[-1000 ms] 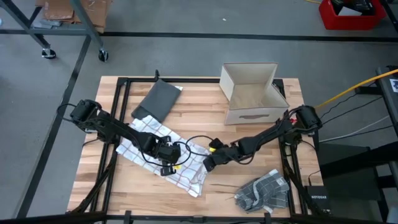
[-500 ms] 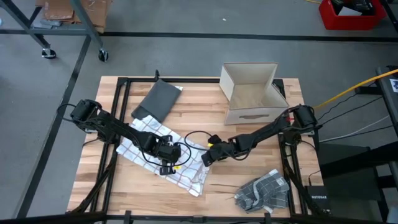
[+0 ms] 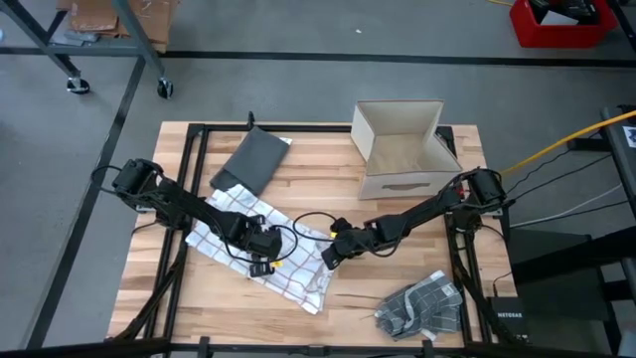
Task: Fold towel
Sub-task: Fold the white kitchen towel
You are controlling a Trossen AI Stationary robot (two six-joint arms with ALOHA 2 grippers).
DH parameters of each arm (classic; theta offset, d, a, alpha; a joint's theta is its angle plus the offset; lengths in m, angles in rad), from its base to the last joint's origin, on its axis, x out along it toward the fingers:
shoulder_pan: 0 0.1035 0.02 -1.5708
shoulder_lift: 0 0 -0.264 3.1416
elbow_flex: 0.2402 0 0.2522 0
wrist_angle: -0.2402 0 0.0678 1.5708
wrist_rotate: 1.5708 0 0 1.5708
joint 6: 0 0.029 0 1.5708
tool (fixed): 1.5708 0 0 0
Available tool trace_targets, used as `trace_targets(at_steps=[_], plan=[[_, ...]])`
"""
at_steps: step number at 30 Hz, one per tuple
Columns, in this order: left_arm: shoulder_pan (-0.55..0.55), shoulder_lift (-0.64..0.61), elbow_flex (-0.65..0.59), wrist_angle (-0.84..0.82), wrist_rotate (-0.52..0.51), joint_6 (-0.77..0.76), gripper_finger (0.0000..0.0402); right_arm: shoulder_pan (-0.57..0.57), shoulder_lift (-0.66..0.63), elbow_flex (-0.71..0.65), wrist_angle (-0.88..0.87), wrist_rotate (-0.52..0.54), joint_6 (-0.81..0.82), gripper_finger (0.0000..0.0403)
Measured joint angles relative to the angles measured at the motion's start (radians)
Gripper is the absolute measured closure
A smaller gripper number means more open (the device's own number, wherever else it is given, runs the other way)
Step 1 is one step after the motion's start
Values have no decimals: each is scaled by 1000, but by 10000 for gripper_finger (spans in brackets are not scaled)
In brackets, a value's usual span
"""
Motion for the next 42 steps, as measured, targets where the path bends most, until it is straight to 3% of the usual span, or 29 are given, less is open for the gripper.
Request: trace_targets(at_steps=[5,10,19,25,32,37,42], plan=[[0,-5,-45,15,-1,-43,401,0,-40,0,-39,-38,10,374],[0,-5,-58,30,0,-45,401,0,-99,0,-146,-52,13,396],[0,-2,-60,94,1,-44,401,-41,-170,1,-330,147,56,389],[0,-2,-61,96,1,-44,401,-67,-161,1,-335,119,-11,387],[0,-1,-61,96,4,-44,400,-37,-161,0,-396,-80,-25,371],[0,-1,-61,99,3,-39,400,-7,-161,0,-469,-25,-24,368],[0,-32,-43,91,-1,-37,401,16,-161,-1,-354,23,-86,368]])
